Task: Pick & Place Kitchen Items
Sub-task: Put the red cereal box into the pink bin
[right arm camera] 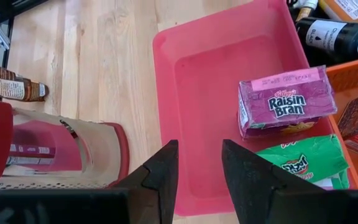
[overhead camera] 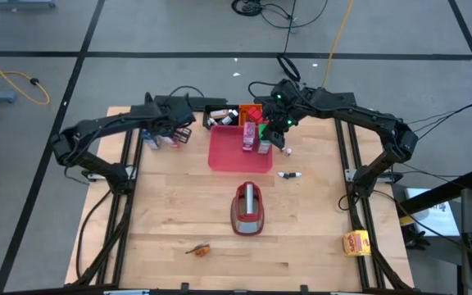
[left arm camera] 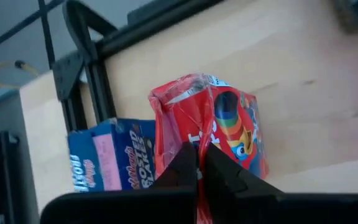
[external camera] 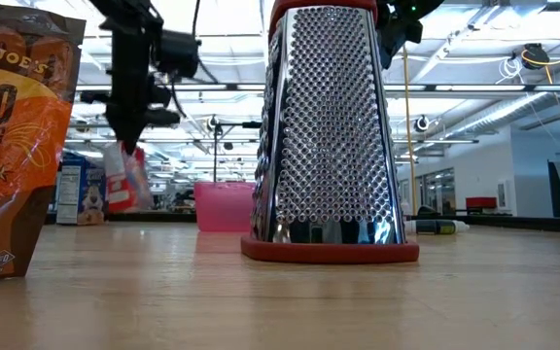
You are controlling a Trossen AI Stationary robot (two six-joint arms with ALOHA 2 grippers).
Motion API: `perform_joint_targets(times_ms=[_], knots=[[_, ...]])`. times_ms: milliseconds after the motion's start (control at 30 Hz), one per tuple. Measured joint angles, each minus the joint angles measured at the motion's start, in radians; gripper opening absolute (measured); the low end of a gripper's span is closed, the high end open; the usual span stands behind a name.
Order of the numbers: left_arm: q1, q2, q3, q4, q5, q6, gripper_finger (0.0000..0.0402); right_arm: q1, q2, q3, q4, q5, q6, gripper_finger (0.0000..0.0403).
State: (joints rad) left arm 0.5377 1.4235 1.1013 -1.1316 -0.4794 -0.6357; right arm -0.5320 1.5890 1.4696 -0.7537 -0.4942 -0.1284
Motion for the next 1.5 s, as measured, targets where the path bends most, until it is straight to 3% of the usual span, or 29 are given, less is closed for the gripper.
perform_joint_targets(times_ms=[333, 667, 1500], knots=[[-0.152, -0.002, 0.233, -0.054, -0.018, 0.020, 0.0002, -0.001, 0.000, 0.000, -0.006, 0.000, -0.003, 0.0114], [-0.272, 0.005, 0.266, 0.102, -0.002, 0.011, 0.0001, -0.001, 0.000, 0.000, -0.006, 0.000, 0.011, 0.0114], [-0.201, 0.256, 0.267, 0.423, 0.119, 0.021, 0.0000, -0.001, 0.000, 0.000, -0.074, 0.000, -0.005, 0.0114]])
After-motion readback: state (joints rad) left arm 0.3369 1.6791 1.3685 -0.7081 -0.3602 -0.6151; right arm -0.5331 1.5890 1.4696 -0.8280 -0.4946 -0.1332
